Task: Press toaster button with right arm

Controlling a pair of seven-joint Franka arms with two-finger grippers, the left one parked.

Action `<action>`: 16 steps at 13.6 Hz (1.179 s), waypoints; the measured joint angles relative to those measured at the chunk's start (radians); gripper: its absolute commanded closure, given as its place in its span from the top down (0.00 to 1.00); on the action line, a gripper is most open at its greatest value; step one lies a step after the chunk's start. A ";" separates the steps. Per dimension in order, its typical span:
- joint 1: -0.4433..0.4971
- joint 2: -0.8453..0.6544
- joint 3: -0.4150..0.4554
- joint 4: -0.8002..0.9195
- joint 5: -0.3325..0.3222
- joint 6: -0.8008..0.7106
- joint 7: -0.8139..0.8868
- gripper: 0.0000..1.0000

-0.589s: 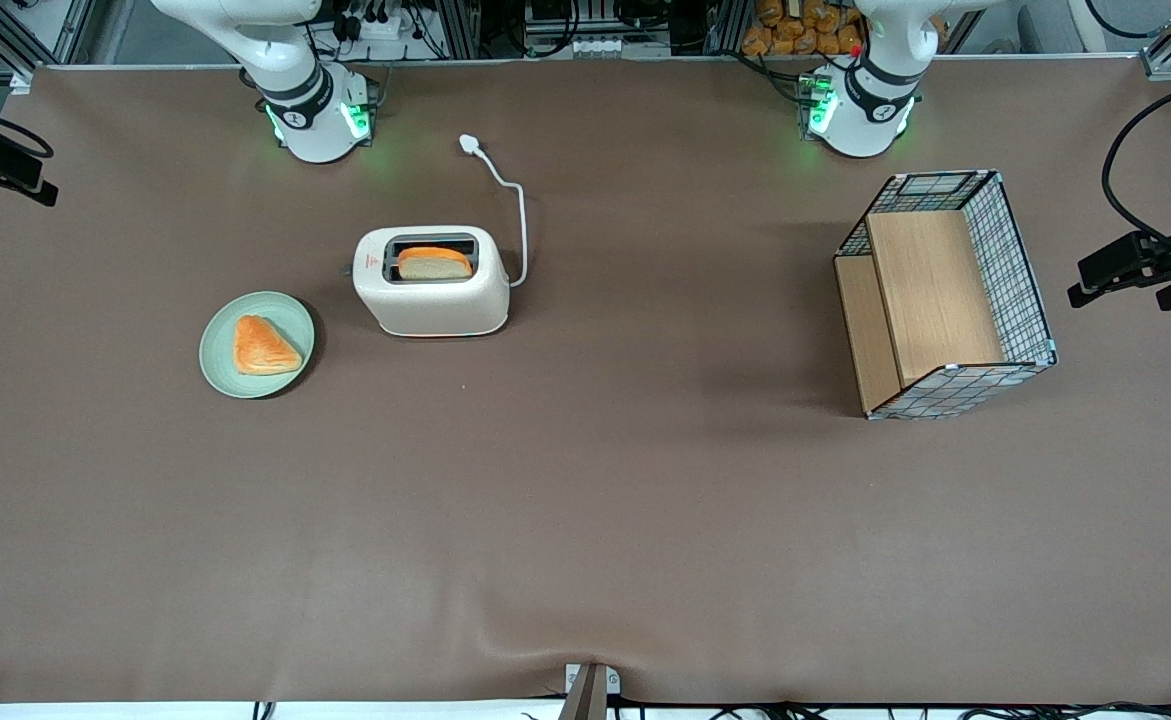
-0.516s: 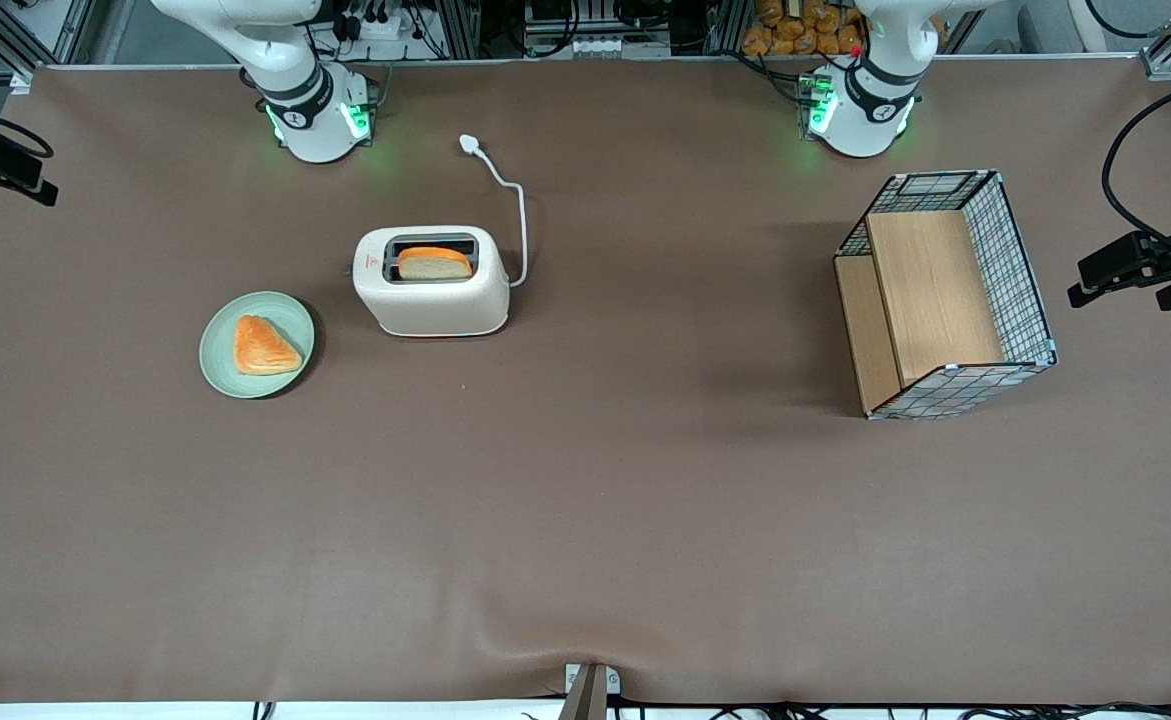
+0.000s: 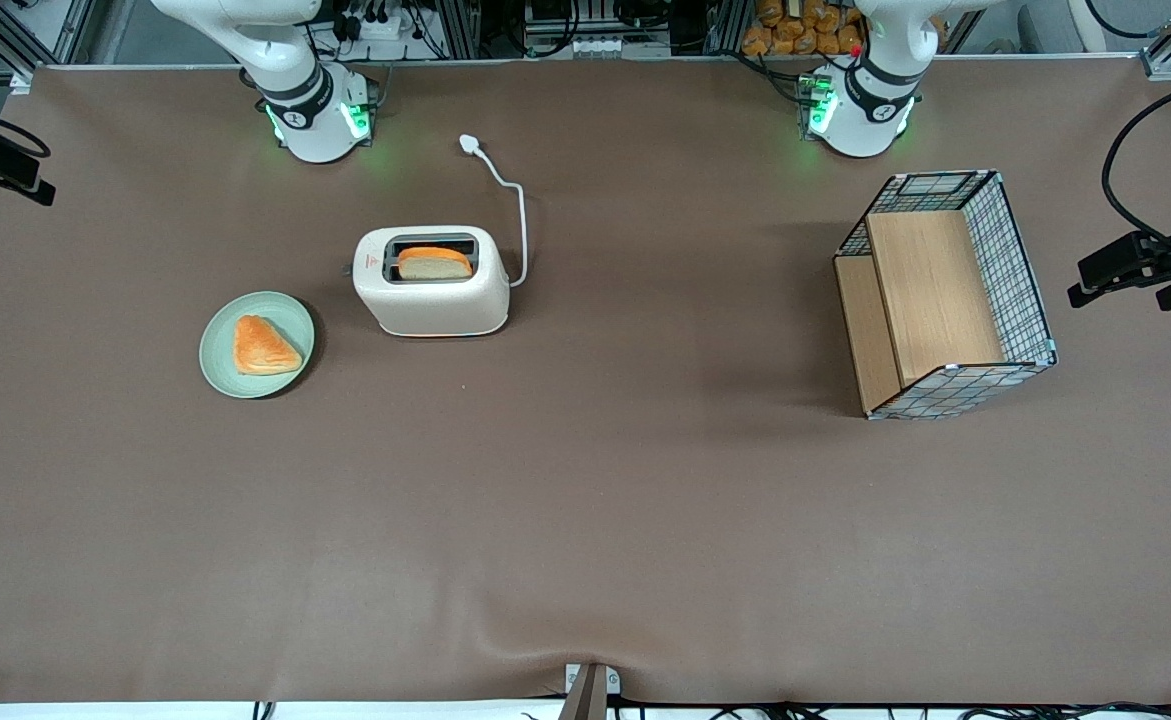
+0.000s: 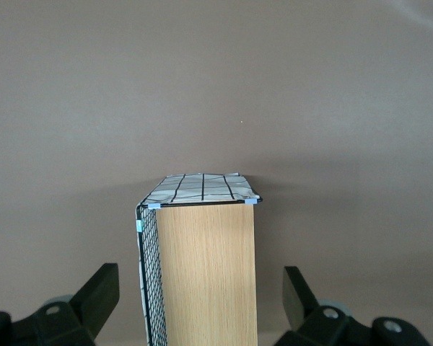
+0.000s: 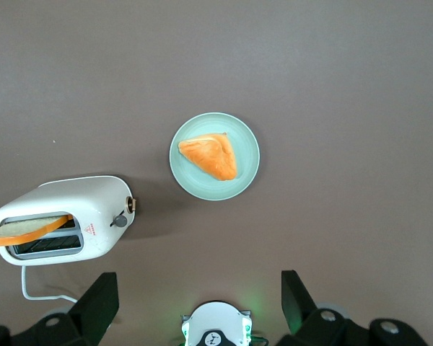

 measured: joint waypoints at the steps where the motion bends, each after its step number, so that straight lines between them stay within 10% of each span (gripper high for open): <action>1: -0.002 0.000 0.000 0.000 0.000 0.000 0.000 1.00; 16: -0.010 0.016 0.002 0.000 0.008 -0.056 -0.020 1.00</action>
